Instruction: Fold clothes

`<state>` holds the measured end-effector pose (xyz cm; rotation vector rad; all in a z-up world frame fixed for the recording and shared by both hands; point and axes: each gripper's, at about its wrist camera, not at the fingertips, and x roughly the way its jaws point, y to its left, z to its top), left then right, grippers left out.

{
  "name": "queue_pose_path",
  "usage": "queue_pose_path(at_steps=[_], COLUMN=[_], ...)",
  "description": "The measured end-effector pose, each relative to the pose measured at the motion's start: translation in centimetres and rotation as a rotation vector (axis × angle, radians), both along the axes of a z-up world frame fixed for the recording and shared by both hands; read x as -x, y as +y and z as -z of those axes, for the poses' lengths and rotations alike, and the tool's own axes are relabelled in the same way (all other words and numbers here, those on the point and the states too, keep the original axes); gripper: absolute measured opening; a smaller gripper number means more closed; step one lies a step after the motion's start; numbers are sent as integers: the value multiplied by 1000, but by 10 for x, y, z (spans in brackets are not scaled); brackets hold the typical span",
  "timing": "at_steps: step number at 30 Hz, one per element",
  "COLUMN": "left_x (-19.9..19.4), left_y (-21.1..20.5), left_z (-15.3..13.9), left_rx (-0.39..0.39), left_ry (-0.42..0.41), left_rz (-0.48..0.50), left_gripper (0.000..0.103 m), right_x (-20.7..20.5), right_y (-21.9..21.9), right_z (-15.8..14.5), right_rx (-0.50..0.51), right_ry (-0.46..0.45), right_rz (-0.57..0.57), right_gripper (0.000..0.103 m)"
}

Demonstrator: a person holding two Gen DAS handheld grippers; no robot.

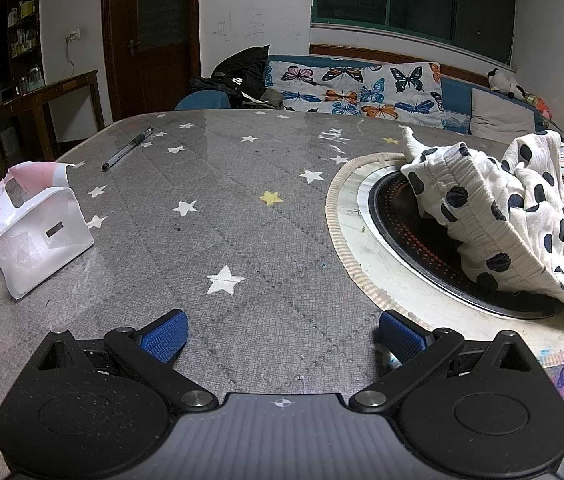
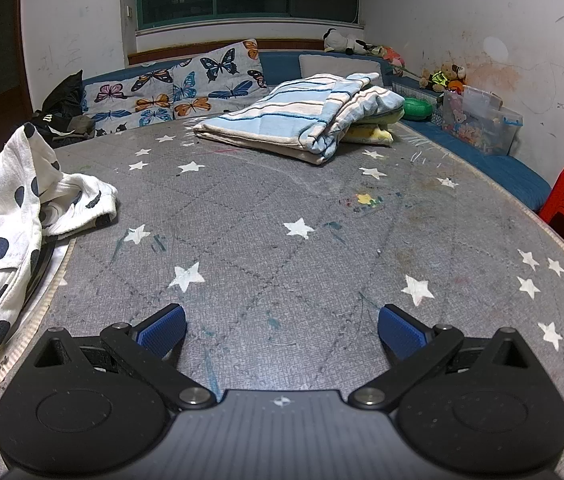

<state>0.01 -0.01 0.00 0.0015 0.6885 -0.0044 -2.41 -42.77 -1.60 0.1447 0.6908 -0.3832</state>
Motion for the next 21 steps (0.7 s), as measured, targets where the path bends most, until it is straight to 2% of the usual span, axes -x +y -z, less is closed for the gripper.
queue_pose_path(at_steps=[21], left_x=[2], left_y=[-6], left_z=[-2], left_rx=[15], left_ry=[16], left_rz=[-4], left_gripper=[103], right_x=[1], right_y=[4], right_z=[-1], right_rx=[-4], right_ry=[7], right_rz=[8], right_gripper=[103])
